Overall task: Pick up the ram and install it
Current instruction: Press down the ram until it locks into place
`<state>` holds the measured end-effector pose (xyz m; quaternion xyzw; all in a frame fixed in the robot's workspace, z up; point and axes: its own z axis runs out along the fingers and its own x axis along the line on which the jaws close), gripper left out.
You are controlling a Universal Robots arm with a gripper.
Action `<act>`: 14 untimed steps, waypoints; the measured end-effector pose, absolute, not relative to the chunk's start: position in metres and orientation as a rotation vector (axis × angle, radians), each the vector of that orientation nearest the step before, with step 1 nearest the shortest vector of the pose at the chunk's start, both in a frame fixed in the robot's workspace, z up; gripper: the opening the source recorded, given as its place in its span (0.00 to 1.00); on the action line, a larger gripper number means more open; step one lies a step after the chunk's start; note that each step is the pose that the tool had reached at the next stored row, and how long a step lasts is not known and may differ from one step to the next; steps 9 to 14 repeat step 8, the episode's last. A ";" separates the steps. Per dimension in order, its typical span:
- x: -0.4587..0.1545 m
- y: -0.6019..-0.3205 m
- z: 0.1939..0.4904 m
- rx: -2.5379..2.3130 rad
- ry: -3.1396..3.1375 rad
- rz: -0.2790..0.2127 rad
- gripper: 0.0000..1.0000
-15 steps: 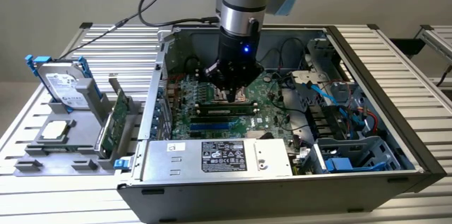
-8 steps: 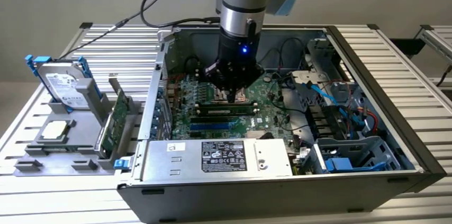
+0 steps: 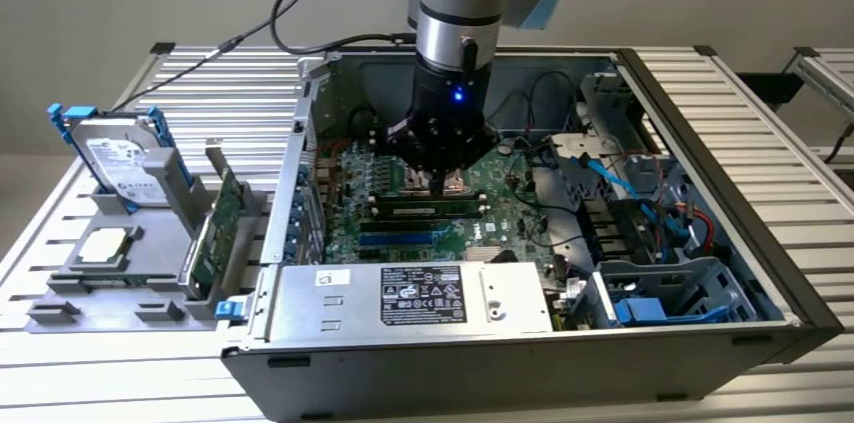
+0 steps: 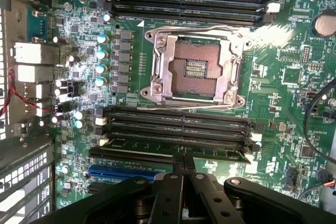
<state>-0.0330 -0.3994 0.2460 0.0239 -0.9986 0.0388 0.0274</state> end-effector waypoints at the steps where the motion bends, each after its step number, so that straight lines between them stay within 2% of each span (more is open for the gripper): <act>1: -0.033 -0.399 0.246 0.060 -3.083 0.124 0.11; 14: -0.033 -0.400 0.246 0.051 -3.083 0.125 0.11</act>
